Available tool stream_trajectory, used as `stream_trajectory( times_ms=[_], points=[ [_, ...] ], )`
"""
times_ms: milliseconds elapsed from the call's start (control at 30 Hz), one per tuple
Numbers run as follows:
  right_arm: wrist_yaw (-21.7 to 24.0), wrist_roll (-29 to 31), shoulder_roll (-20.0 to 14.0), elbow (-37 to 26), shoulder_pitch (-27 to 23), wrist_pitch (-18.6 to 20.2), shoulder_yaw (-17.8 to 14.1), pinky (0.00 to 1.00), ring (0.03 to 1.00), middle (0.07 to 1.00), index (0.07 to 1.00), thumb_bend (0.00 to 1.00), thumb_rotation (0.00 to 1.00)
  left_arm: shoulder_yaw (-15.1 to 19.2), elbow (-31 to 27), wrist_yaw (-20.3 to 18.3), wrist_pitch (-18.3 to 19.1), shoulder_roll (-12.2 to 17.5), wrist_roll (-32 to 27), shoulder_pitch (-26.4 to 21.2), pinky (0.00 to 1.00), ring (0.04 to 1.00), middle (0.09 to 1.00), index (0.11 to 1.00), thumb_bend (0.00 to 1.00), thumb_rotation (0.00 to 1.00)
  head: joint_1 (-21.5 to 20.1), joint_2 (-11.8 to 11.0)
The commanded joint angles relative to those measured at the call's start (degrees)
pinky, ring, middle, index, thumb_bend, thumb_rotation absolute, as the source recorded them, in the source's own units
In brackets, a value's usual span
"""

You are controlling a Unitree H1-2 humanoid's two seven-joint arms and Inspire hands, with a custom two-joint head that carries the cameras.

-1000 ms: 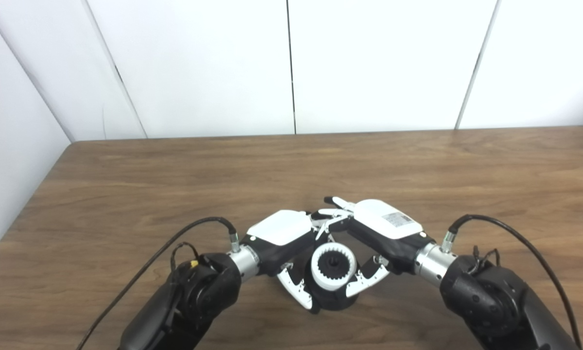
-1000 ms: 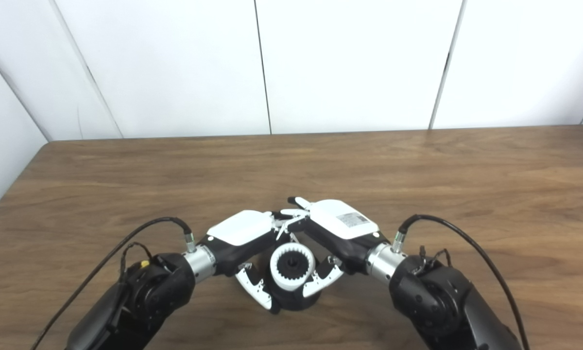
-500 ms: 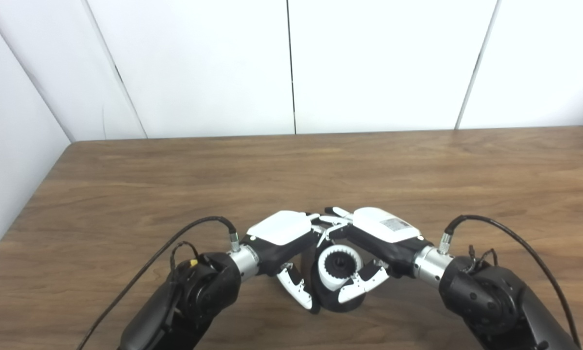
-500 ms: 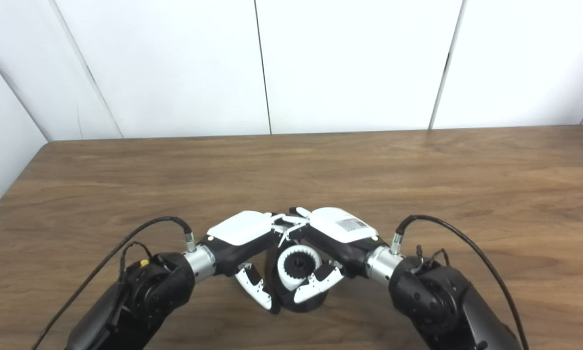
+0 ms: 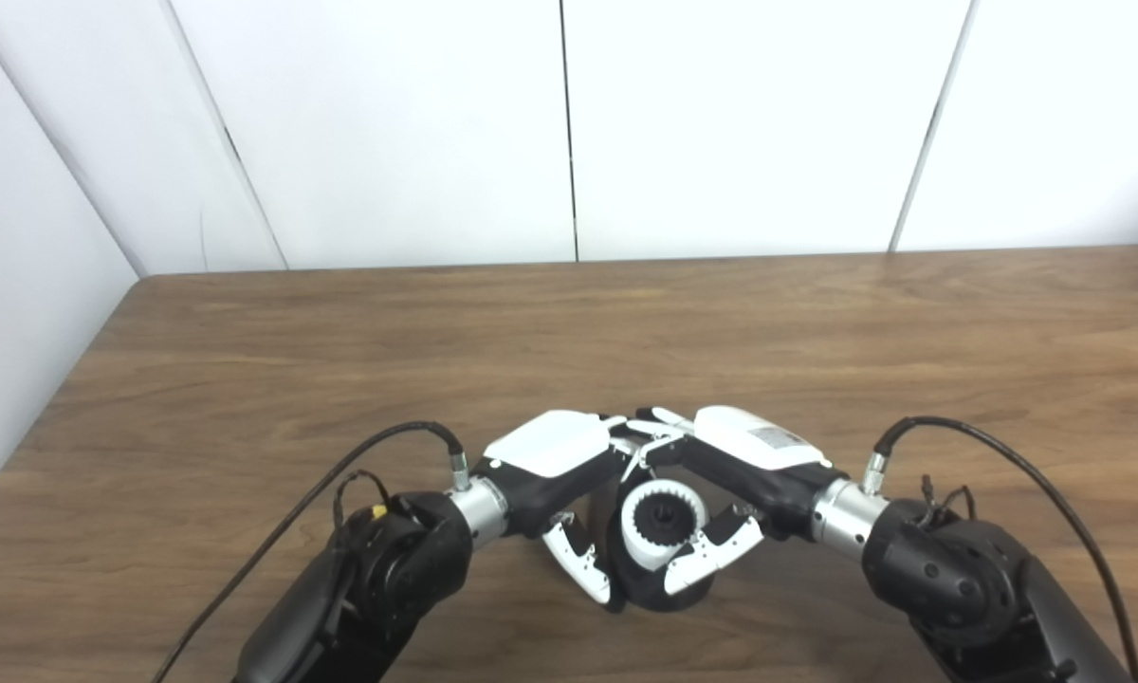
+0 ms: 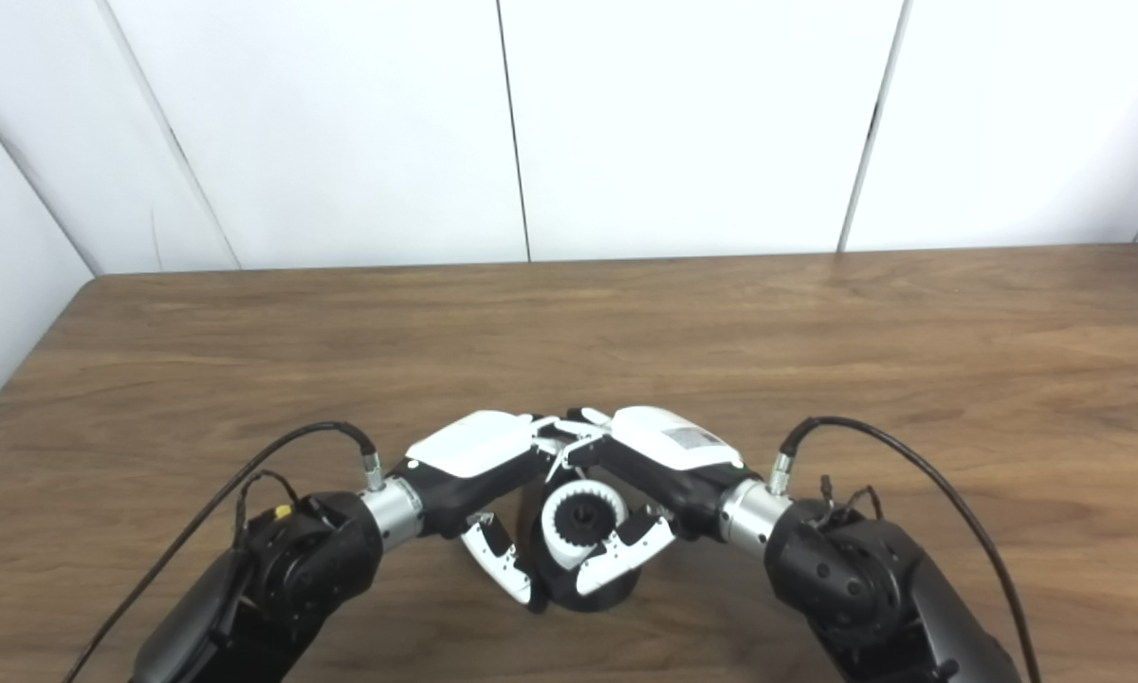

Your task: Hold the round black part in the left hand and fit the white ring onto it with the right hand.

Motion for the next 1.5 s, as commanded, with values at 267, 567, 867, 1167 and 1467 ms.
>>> stream_trajectory(
  times_ms=[267,567,867,1167,1467],
  points=[
    [-0.8,9.8,0.5,-1.8,-1.3,2.9,-6.4,0.89,1.0,0.99,0.849,1.0,0.6,0.5,0.9,1.0,-0.2,0.8,1.8,-0.8,1.0,1.0,0.948,0.674,0.97,0.17,0.1,0.0],
    [-3.0,13.9,1.2,-2.2,-0.8,5.1,-10.1,0.9,0.988,0.988,0.836,1.0,0.6,1.3,1.3,0.9,-0.1,2.3,2.5,-0.6,1.0,1.0,0.948,0.689,0.97,0.18,0.1,0.0],
    [-4.8,19.0,2.1,-1.6,-0.4,7.4,-13.7,0.91,0.975,0.972,0.824,1.0,0.55,4.7,1.1,0.8,0.5,4.5,-0.5,0.7,1.0,1.0,0.943,0.71,0.96,0.17,-0.2,0.0],
    [-7.1,24.3,2.3,0.3,0.5,8.2,-16.6,0.94,0.996,0.974,0.831,1.0,0.53,10.3,0.1,-0.1,3.4,6.8,-6.0,2.0,1.0,1.0,0.943,0.767,0.94,0.18,-0.6,-0.2],
    [-10.1,25.9,2.2,1.9,1.6,7.8,-18.8,0.99,0.997,0.955,0.834,1.0,0.61,17.5,-0.6,-1.3,9.4,8.1,-16.6,3.2,0.98,1.0,0.95,0.843,1.0,0.24,-1.3,-0.5]
  ],
)
